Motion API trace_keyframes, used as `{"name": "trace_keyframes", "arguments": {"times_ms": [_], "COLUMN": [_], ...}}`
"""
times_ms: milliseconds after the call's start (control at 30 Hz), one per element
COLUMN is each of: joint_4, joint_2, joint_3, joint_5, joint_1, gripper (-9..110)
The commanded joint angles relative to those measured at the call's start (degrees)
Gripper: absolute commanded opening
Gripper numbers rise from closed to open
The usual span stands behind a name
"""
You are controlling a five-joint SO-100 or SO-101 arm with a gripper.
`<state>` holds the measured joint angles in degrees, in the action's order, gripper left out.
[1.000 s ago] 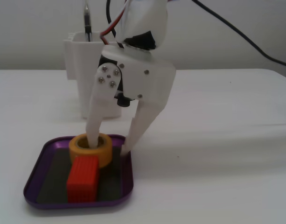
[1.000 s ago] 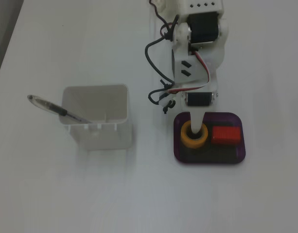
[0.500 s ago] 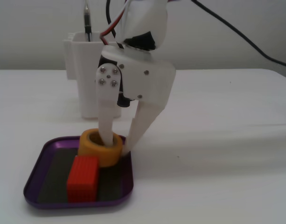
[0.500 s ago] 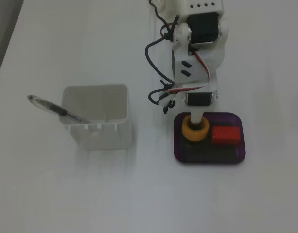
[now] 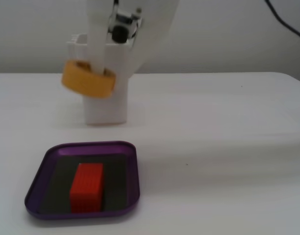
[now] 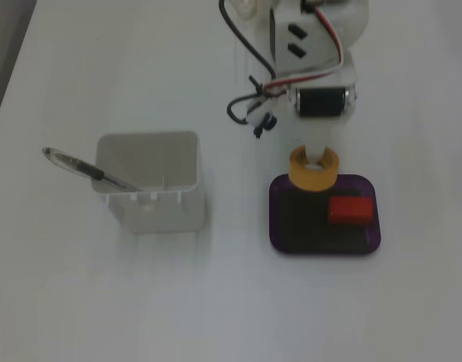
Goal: Remove the yellow tape from the box.
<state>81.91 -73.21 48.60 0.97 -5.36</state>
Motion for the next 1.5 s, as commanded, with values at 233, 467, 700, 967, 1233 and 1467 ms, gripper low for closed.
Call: {"name": "trace_keyframes", "arguments": {"times_ms": [233, 467, 700, 967, 1233, 1467], "joint_4": [1.2, -25.4, -36.9, -40.6, -40.0, -27.4], "joint_2": [-23.6, -37.0, -36.5, -32.5, -32.6, -45.2], "joint_3": [28.0, 62.6, 73.7, 74.8, 74.8, 72.7], "joint_5": [-0.2, -0.3, -2.7, -2.7, -2.7, -2.6], "joint_1": [0.0, 0.4, 2.5, 4.6, 4.7, 5.0], "gripper": [-1, -1, -1, 0, 12, 18]}}
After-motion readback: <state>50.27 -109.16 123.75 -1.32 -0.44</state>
